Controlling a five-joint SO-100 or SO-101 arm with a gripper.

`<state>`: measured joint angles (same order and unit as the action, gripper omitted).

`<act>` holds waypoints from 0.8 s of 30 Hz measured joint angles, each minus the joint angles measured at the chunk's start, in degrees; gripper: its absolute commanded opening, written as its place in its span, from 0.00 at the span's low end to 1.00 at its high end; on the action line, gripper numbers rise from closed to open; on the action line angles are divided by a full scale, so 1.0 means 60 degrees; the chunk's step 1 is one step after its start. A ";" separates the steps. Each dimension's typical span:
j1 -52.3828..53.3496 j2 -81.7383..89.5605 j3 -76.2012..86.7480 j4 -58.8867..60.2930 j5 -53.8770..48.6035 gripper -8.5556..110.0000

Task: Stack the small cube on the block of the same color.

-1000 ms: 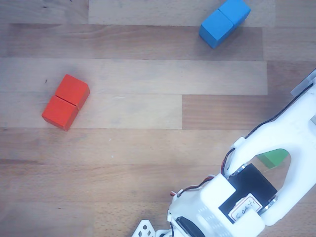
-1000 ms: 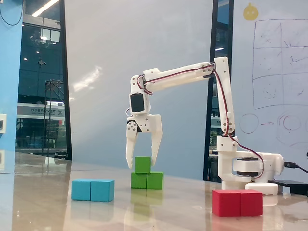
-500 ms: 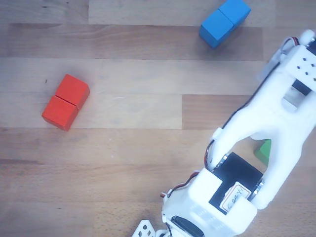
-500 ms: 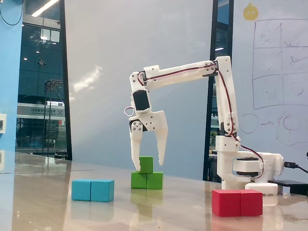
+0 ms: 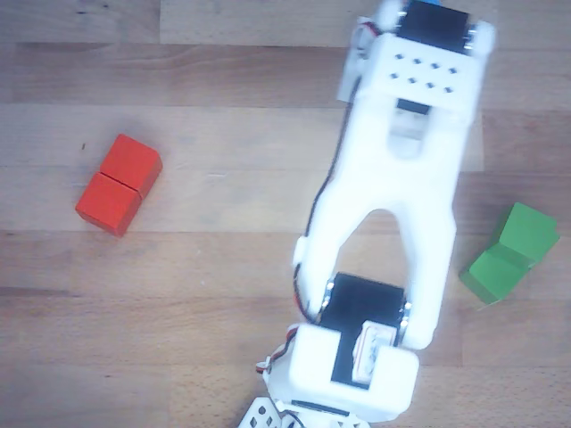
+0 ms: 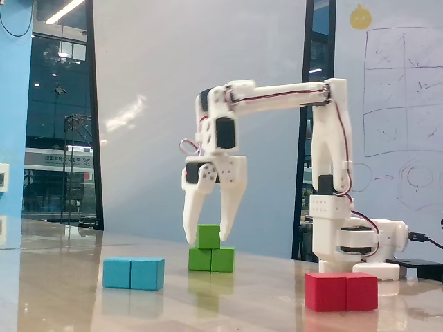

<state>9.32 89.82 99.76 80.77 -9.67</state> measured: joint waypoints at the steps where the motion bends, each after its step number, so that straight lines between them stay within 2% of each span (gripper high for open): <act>1: -0.0249 0.0293 0.0308 -0.0366 0.0000 0.24; 8: -0.1729 0.3018 0.3779 -0.3311 0.0000 0.24; 15: -0.2271 0.6167 0.7764 -0.5522 0.0000 0.23; 24: -0.2285 1.0137 1.0811 -0.5830 0.0000 0.07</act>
<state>-4.39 150.64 164.62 45.79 -9.67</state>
